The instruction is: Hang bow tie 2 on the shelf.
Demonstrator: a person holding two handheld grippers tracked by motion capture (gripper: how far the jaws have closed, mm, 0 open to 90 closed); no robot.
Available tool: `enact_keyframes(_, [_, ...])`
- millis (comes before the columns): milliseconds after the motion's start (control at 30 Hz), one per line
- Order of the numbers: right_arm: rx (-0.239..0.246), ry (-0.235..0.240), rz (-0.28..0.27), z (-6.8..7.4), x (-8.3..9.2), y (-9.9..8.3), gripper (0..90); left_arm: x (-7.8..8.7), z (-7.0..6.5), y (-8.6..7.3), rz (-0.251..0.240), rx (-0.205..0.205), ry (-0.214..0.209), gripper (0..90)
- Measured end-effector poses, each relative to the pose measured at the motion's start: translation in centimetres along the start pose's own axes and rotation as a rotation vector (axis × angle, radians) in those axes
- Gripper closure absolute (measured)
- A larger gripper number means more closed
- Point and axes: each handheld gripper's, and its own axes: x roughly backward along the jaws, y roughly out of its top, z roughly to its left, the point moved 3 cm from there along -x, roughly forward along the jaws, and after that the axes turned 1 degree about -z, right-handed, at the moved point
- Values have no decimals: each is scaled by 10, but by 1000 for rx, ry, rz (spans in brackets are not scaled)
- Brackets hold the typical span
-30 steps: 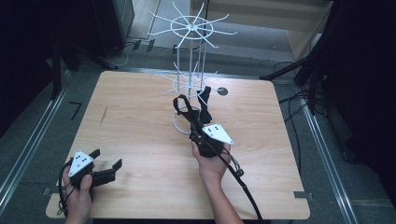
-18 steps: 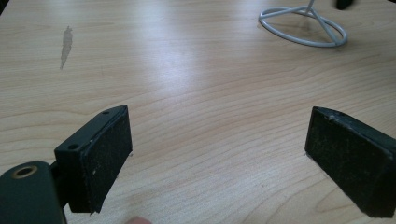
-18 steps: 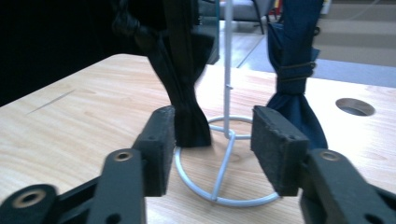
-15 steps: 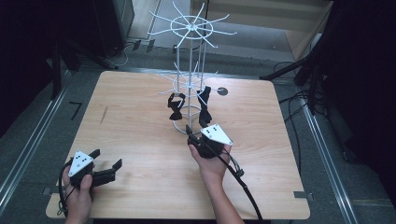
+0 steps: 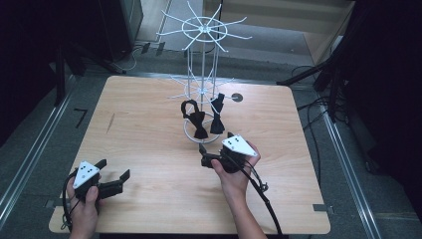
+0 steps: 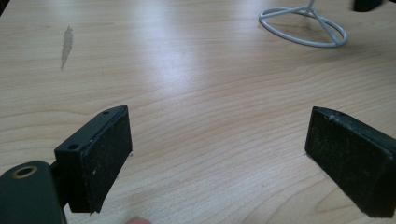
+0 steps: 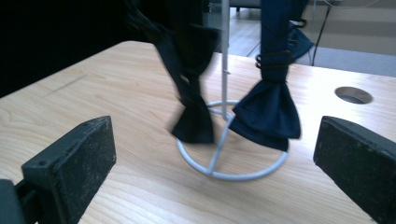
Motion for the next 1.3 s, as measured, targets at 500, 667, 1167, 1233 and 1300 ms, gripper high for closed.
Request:
enact_keyframes(500, [-9, -13, 3, -25, 22, -9, 0, 0, 0, 0, 1, -2, 2, 81])
enact_keyframes(667, [-13, -20, 3, -32, 28, -13, 0, 0, 0, 0, 1, -2, 2, 81])
enact_keyframes(1167, [-30, -65, 14, -63, 50, -26, 0, 0, 0, 0, 0, -2, 4, 81])
enact_keyframes(1233, [-37, -73, 15, -70, 54, -28, 0, 0, 0, 0, 0, -2, 4, 82])
enact_keyframes(1300, [-36, -85, 15, -75, 58, -31, 0, 0, 0, 0, -1, -3, 4, 81])
